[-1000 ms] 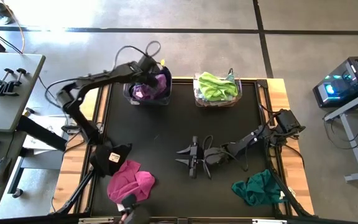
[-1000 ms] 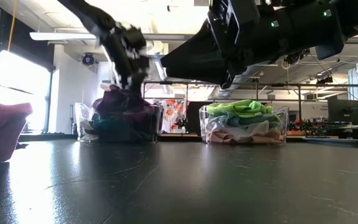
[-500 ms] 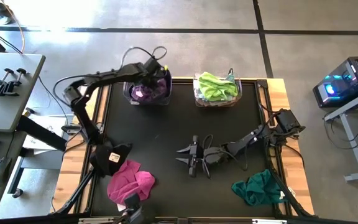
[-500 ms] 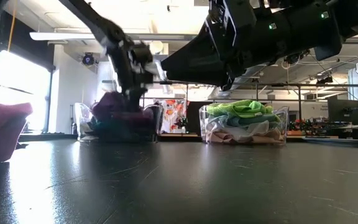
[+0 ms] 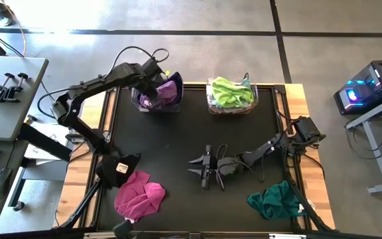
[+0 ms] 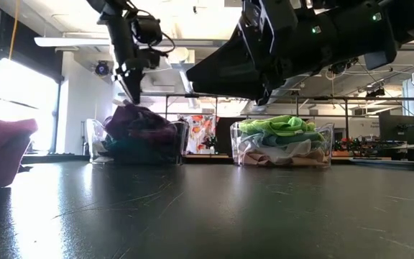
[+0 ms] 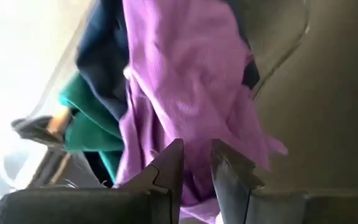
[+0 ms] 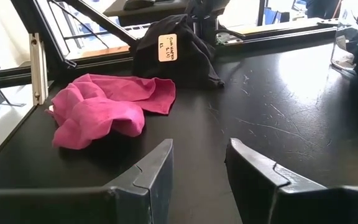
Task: Sort towels by color in basket
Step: Put the violet microfiber towel into the left transparent bin
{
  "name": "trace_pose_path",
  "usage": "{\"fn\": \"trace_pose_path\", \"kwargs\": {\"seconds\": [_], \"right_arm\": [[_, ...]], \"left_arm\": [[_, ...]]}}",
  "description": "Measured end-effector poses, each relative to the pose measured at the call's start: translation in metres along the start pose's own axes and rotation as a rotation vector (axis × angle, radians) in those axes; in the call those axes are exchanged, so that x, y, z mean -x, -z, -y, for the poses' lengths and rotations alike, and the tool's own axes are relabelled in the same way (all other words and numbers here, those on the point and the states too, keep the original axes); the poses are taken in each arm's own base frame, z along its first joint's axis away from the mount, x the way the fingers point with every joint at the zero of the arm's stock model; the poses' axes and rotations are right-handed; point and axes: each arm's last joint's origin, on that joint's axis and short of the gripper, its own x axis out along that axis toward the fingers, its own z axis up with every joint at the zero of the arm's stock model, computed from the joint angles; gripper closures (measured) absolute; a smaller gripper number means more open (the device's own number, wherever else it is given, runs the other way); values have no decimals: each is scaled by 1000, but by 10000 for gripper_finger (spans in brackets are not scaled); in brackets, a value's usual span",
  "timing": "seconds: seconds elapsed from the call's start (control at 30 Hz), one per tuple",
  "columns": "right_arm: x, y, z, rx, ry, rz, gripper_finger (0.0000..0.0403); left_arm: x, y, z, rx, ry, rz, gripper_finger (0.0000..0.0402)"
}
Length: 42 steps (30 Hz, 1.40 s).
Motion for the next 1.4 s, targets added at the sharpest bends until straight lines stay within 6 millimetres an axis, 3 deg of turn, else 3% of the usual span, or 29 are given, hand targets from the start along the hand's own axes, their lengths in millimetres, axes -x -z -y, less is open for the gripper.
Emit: {"fn": "trace_pose_path", "kwargs": {"seconds": [0.17,0.27,0.37,0.5,0.7,0.9,1.17,1.3,1.4], "right_arm": [[0,0,0,3,0,0,265],[0,0,0,3,0,0,265],[0,0,0,3,0,0,265],[0,0,0,3,1,0,265],[-1,-1,2,-2,7,1,265],[-1,0,2,-9,7,0,265],[-1,0,2,-13,9,-7,265],[-1,0,2,-13,9,-8,265],[-1,1,3,-11,10,-13,265]], "left_arm": [[-37,11,2,-15,-27,9,352],[-58,15,-5,-3,-199,54,361],[-71,17,-13,-19,-336,111,369],[-80,20,-17,-126,-370,146,375],[-71,16,-17,-169,-361,121,372],[-45,5,-14,-203,-317,49,324],[-12,-1,-26,-179,-558,-54,293],[-15,0,-38,-127,-392,22,304],[-27,-3,-44,-46,-174,204,316]]}}
